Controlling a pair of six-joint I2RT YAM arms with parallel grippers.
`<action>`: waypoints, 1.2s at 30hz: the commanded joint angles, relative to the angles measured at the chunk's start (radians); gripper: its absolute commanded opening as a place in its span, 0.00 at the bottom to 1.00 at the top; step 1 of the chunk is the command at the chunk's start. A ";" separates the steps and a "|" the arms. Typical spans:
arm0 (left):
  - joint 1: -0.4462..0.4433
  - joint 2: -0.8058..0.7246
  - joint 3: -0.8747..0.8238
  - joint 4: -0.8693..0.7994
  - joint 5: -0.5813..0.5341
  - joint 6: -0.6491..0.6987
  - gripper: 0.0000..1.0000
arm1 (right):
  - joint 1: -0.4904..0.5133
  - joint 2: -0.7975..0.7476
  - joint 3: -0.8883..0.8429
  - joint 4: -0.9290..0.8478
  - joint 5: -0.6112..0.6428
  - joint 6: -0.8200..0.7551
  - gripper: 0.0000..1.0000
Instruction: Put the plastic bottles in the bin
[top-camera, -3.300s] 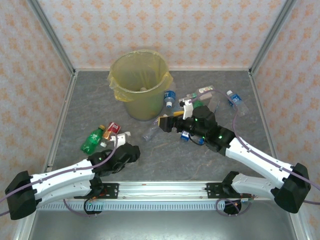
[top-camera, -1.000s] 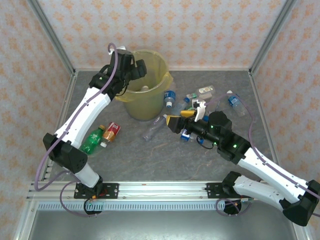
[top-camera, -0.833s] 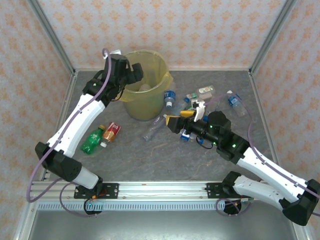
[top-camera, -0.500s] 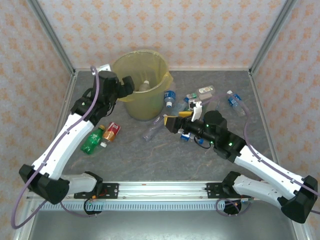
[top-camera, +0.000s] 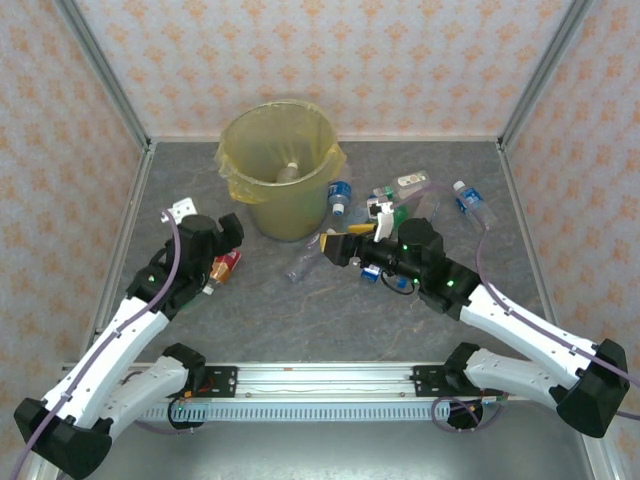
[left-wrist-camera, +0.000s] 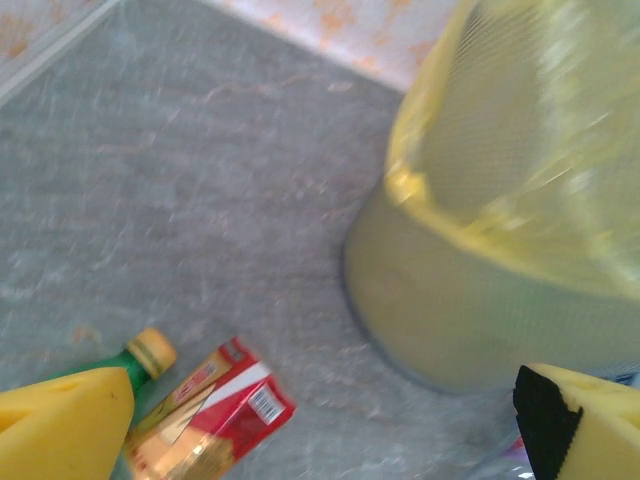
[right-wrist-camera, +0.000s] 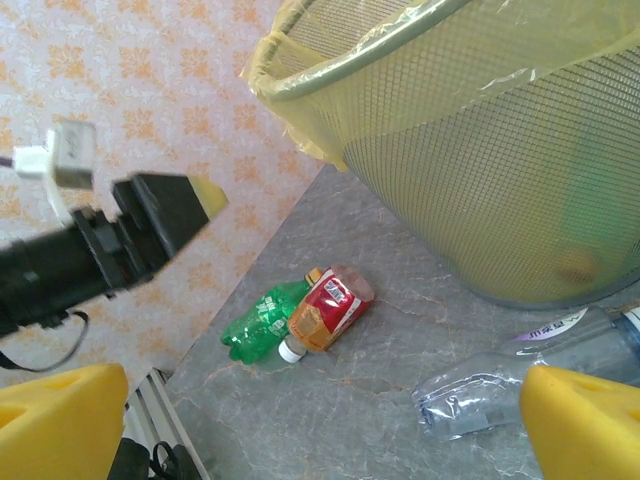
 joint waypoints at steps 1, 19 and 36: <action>0.012 -0.028 -0.102 0.055 -0.030 -0.075 0.99 | 0.010 0.003 0.011 0.040 -0.015 0.003 1.00; 0.050 0.163 -0.297 0.388 0.035 -0.003 0.99 | 0.018 -0.014 0.022 -0.004 0.002 -0.005 1.00; 0.055 0.355 -0.284 0.469 0.062 0.019 0.99 | 0.019 -0.029 0.003 -0.014 0.016 -0.015 1.00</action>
